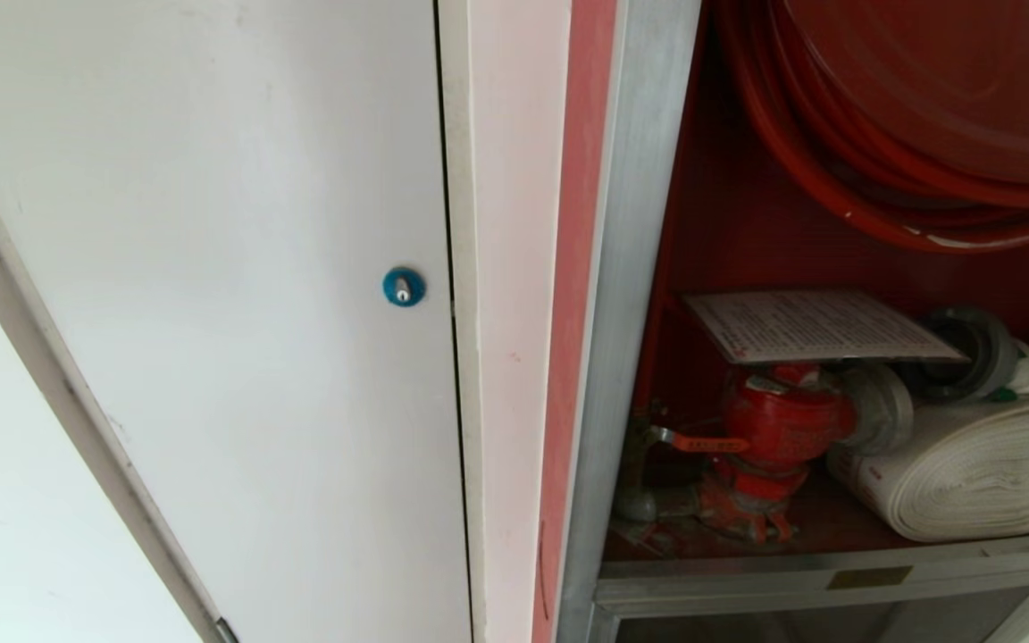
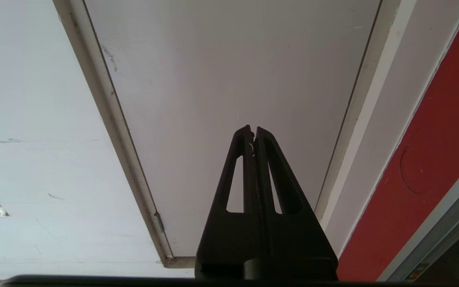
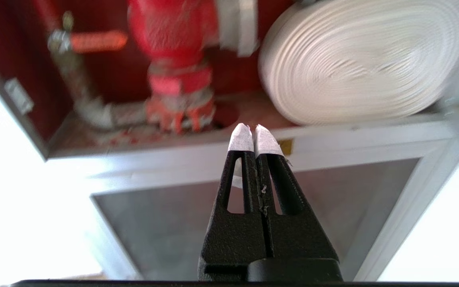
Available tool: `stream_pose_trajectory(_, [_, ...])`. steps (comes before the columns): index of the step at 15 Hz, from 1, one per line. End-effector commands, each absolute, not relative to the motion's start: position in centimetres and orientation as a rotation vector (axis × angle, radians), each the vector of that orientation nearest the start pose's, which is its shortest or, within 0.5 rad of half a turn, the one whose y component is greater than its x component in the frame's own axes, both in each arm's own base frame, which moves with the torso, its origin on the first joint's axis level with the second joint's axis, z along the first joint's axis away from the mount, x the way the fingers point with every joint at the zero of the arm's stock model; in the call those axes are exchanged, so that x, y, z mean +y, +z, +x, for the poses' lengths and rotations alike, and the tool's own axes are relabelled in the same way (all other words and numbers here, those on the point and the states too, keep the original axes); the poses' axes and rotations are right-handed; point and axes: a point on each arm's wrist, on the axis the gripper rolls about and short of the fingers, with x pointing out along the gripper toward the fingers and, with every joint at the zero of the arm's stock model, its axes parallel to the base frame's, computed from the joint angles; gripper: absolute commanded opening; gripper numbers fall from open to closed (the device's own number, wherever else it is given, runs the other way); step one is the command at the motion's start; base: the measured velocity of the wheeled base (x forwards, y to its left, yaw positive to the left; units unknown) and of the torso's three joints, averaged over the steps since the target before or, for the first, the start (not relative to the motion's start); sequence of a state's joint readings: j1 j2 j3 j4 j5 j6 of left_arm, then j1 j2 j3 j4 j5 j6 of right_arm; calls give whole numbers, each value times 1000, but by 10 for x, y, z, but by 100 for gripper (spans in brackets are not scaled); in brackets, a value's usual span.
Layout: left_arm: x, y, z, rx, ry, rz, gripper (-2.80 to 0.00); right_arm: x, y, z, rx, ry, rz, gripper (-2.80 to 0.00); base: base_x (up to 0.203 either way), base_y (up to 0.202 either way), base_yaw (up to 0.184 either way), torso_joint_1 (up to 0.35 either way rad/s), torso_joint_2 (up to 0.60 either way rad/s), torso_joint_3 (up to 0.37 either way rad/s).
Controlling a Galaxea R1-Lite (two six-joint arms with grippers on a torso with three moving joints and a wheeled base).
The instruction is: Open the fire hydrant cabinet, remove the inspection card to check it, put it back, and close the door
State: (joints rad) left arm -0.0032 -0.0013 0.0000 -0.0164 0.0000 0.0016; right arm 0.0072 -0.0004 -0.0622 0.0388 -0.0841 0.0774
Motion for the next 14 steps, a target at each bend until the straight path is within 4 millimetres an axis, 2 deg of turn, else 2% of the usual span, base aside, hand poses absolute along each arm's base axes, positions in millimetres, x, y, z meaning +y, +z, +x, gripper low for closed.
stream_pose_trajectory(1, [0,74,-22,-6,-3,2,-280,-1,81,-25,3,-40,80,-280,0,0,0,0,0,0])
stream_pose_trajectory(14, [0,74,-22,-6,-3,2,-280,-1,77,-24,16,-33,82,-280,0,0,0,0,0,0])
